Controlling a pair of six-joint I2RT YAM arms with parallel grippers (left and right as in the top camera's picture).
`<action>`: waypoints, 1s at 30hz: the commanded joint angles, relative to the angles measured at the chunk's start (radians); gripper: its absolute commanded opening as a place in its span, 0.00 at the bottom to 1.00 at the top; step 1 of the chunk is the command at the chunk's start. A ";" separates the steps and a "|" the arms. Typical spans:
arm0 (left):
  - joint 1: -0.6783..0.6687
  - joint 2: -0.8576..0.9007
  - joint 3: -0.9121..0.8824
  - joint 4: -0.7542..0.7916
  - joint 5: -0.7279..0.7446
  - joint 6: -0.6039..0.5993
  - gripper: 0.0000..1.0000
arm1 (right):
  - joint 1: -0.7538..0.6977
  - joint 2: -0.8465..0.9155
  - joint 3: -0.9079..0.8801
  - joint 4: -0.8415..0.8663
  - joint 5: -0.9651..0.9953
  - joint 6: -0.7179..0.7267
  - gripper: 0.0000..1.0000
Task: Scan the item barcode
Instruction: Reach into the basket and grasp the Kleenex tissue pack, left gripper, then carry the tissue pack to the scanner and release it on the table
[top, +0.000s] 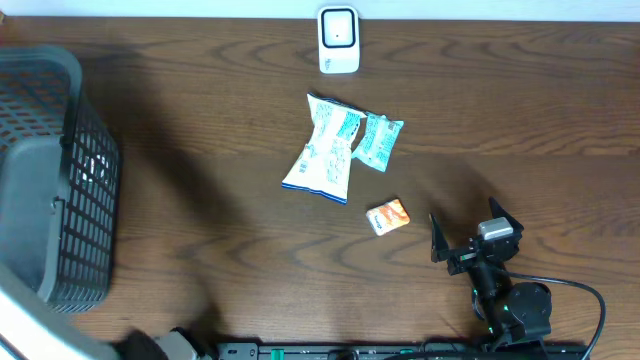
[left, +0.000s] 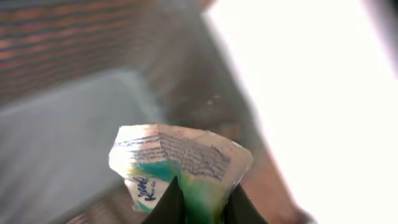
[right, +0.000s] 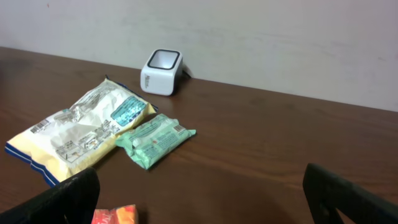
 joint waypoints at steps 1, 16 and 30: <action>-0.089 -0.132 0.005 0.002 0.225 0.024 0.07 | 0.007 -0.005 -0.001 -0.004 0.002 0.009 0.99; -1.030 0.130 -0.146 0.037 0.119 0.068 0.08 | 0.007 -0.005 -0.001 -0.004 0.002 0.009 0.99; -1.294 0.638 -0.146 0.173 0.119 0.069 0.12 | 0.007 -0.005 -0.001 -0.004 0.002 0.009 0.99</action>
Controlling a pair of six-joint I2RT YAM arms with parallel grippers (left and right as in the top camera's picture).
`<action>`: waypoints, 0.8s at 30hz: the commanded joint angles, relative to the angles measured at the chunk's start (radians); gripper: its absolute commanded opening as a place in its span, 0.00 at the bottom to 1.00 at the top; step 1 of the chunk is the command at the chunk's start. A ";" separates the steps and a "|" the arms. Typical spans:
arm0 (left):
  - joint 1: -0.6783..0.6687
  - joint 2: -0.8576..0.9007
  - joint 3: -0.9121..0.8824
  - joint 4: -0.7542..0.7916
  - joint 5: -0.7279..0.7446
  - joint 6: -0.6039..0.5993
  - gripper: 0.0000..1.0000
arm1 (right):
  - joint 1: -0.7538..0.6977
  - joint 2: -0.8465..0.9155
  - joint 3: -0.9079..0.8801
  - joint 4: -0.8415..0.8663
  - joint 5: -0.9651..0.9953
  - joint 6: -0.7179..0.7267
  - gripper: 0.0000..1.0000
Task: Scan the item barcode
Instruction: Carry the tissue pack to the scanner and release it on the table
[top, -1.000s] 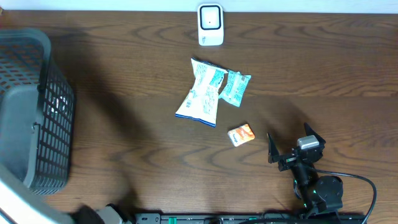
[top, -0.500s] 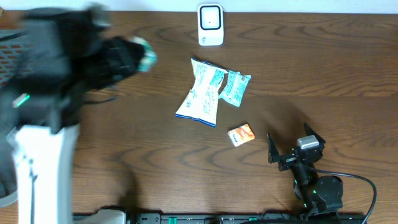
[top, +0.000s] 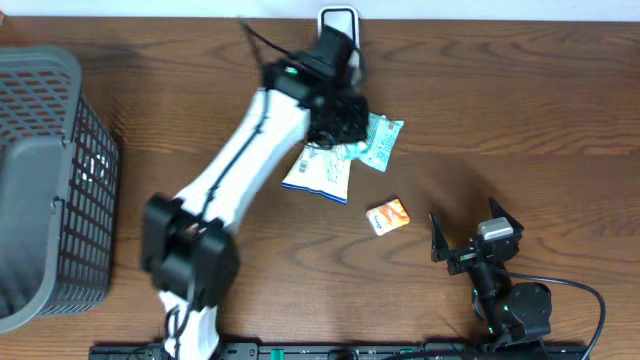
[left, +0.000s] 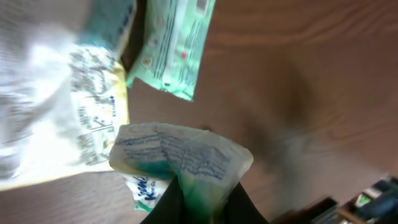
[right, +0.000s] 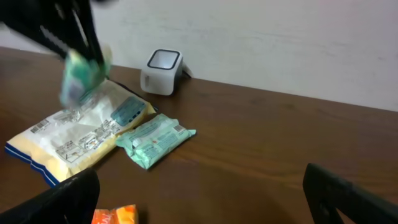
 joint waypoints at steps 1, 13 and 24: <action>-0.018 0.077 0.003 0.005 -0.009 0.012 0.15 | 0.007 -0.005 -0.001 -0.004 0.002 0.009 0.99; 0.102 -0.021 0.133 -0.081 0.006 0.084 0.88 | 0.007 -0.005 -0.001 -0.004 0.002 0.009 0.99; 0.665 -0.485 0.159 -0.137 -0.157 0.084 0.88 | 0.007 -0.005 -0.001 -0.004 0.002 0.009 0.99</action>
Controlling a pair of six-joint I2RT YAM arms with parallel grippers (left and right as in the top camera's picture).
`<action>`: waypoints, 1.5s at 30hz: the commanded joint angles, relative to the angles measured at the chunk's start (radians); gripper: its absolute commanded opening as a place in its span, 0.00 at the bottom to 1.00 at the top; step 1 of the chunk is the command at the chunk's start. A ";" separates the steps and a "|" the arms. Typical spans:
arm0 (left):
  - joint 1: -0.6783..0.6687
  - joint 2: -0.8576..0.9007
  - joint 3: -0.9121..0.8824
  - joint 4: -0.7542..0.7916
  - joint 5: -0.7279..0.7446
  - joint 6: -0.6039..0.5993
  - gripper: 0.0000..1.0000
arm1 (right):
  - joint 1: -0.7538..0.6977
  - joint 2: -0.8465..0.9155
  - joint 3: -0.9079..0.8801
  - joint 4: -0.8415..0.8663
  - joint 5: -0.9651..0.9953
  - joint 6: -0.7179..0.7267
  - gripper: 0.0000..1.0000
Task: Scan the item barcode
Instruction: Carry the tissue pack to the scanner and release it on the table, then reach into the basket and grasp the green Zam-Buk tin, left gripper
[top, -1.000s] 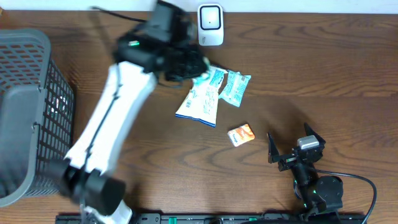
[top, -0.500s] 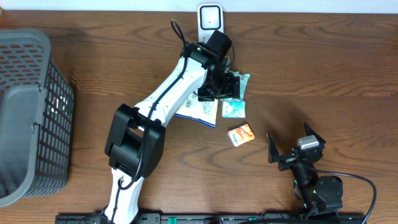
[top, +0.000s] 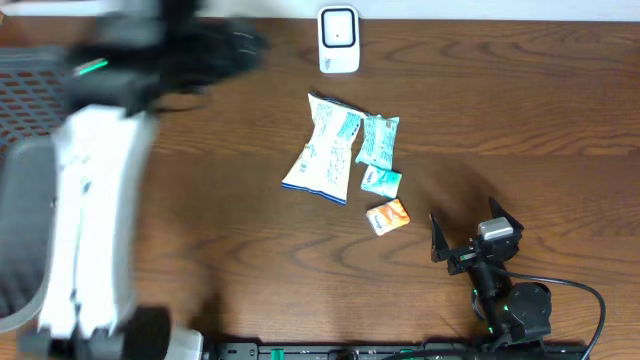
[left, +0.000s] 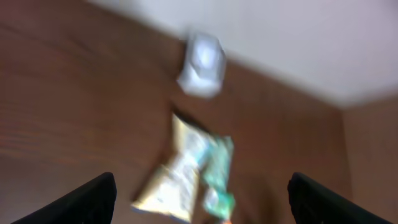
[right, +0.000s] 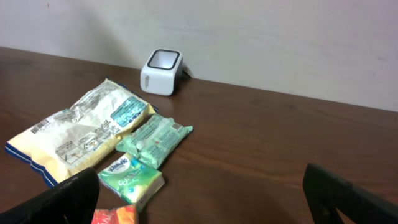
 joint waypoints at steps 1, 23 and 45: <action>0.201 -0.082 0.003 -0.060 -0.161 0.017 0.88 | 0.007 -0.005 -0.001 -0.004 0.002 0.009 0.99; 0.803 0.322 -0.022 -0.132 -0.285 0.117 0.88 | 0.007 -0.005 -0.001 -0.004 0.002 0.009 0.99; 0.653 0.456 -0.293 0.006 -0.140 0.542 0.88 | 0.007 -0.005 -0.001 -0.004 0.002 0.009 0.99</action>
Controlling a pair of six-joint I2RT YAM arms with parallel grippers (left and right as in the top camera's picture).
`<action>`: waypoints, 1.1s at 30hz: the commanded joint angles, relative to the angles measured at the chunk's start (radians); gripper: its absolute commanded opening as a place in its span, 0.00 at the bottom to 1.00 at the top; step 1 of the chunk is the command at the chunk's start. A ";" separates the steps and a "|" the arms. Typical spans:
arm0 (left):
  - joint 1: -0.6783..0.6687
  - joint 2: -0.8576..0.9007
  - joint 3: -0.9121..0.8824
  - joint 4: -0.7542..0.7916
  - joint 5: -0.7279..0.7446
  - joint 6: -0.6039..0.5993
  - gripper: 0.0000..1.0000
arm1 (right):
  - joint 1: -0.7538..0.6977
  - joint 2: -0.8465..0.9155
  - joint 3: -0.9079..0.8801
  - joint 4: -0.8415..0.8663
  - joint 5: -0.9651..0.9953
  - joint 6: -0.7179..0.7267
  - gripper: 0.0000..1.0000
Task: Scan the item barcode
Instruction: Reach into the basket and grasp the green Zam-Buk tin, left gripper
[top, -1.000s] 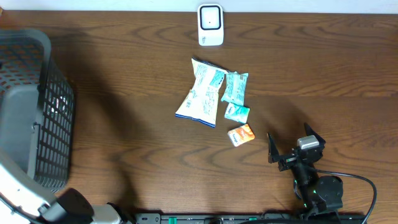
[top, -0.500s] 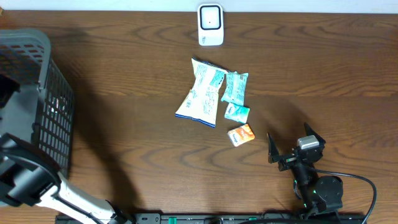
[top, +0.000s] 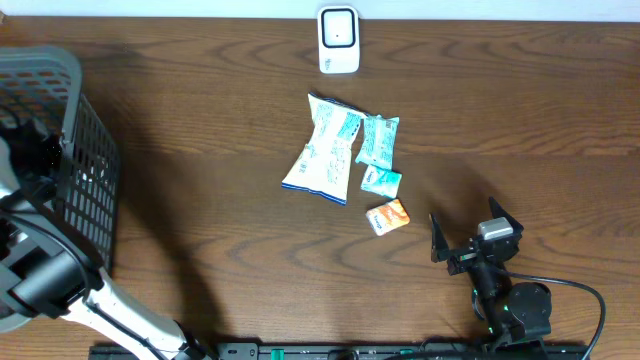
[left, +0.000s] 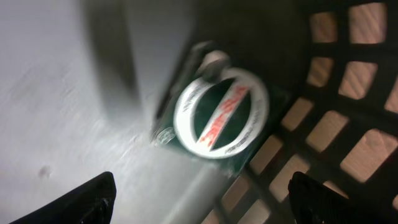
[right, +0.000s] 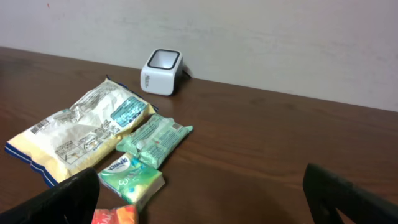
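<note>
The white barcode scanner stands at the table's far edge; the right wrist view shows the scanner too. My left gripper is open inside the grey basket, above a dark green item with a round white-ringed label. A small green tissue pack lies on the table beside a green wipes pack. My right gripper rests open near the front right, with nothing between its fingers.
A white and blue snack bag lies left of the wipes pack. An orange packet lies just in front of the tissue pack. The basket's mesh wall stands close on the left gripper's right side.
My left arm was over the table's back left, looking down at the scanner and packs. Now its open gripper is inside the basket over a dark green item. The right arm has not moved.
My left gripper was shut on the green tissue pack by the basket. Then it held the pack over the packs near the scanner. Then the pack lay beside the wipes and the gripper was open. Now the gripper is back in the basket.
</note>
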 joint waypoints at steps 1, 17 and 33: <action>-0.063 0.000 -0.006 0.028 -0.047 0.029 0.88 | 0.007 -0.005 -0.001 -0.004 0.002 0.009 0.99; -0.117 0.002 -0.156 0.188 -0.193 0.022 0.88 | 0.007 -0.005 -0.001 -0.004 0.002 0.009 0.99; -0.092 -0.021 -0.239 0.370 -0.478 -0.186 0.88 | 0.007 -0.005 -0.001 -0.004 0.002 0.009 0.99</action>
